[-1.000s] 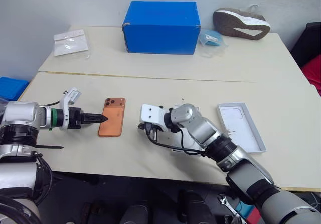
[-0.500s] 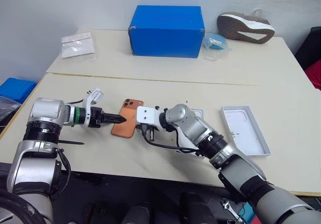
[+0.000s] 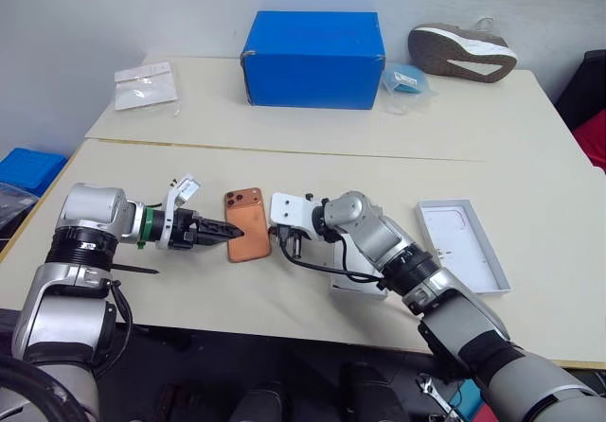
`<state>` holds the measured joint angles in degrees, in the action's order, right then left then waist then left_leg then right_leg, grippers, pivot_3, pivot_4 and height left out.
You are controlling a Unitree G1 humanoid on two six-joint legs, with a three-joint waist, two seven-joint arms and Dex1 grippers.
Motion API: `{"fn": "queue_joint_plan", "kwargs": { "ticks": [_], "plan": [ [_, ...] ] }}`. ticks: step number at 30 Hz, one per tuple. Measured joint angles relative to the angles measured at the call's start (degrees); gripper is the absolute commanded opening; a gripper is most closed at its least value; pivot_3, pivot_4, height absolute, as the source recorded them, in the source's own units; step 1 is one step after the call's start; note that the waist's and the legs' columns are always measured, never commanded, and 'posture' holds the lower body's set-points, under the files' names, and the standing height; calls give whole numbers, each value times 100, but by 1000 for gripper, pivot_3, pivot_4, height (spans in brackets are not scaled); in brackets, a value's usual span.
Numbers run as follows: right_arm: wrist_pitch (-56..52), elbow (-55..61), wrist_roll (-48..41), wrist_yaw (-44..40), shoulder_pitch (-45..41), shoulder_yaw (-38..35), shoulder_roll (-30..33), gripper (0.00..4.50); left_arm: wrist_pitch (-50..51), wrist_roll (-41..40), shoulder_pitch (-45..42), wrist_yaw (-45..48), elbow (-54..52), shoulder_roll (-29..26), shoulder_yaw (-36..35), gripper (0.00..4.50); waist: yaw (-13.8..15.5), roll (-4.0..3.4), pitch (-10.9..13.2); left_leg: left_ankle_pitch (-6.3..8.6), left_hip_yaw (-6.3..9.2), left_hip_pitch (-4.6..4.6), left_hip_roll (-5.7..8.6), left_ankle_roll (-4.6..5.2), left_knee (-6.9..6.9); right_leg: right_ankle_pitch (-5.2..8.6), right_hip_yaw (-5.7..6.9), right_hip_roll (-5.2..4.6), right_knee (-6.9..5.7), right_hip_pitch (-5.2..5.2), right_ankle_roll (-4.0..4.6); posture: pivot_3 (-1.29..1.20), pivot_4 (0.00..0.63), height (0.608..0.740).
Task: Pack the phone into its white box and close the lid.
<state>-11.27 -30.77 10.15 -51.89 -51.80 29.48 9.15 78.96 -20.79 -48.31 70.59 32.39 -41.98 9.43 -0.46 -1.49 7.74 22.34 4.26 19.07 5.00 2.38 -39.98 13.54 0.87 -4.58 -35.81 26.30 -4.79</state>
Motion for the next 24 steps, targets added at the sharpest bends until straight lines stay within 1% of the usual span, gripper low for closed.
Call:
{"fn": "queue_joint_plan", "kwargs": {
  "ticks": [6, 10, 12, 14, 18, 24],
  "plan": [
    [0, 116, 122, 15, 109, -73, 2, 0, 34, -65, -14, 11, 230, 61, -78, 4479, 8, 0, 0, 0, 2, 0, 2, 1, 0, 0, -2, 0, 1, -1, 0, 0, 150, 740],
    [-1, 161, 177, -28, 151, -84, 26, 0, 51, -77, 1, -171, 207, 121, -142, 4479, 26, -3, -2, -2, 13, -2, 8, 3, -1, 0, -11, 0, 1, -6, 0, 0, 150, 740],
    [-1, 163, 212, -51, 151, -83, 51, 0, 67, -76, -9, -308, 215, 177, -178, 4479, 32, -8, -4, -3, 30, -18, 11, 5, 0, 0, -15, 0, 14, -35, 0, 0, 150, 740],
    [-6, 173, 228, -117, 150, -67, 77, 0, 124, -74, -31, -458, 206, 208, -178, 4479, 33, -10, -3, -3, 42, -70, 11, 4, 21, 2, -18, 4, 31, -89, 0, 0, 150, 740],
    [-35, 300, 227, -291, 156, -38, 87, 0, 518, -92, -82, -711, -140, 67, -121, 4479, -3, -3, -2, -4, 43, -75, 12, 1, 37, 13, -67, 5, 24, -81, -17, 0, 150, 740],
    [-33, 357, 229, -357, 158, -12, 65, 0, 1045, -194, -103, -1046, -781, -255, 181, 4479, -140, 8, 4, -7, 83, -78, 18, -16, 70, 13, -81, 9, 31, -56, -18, 0, 150, 740]
  ]
}}
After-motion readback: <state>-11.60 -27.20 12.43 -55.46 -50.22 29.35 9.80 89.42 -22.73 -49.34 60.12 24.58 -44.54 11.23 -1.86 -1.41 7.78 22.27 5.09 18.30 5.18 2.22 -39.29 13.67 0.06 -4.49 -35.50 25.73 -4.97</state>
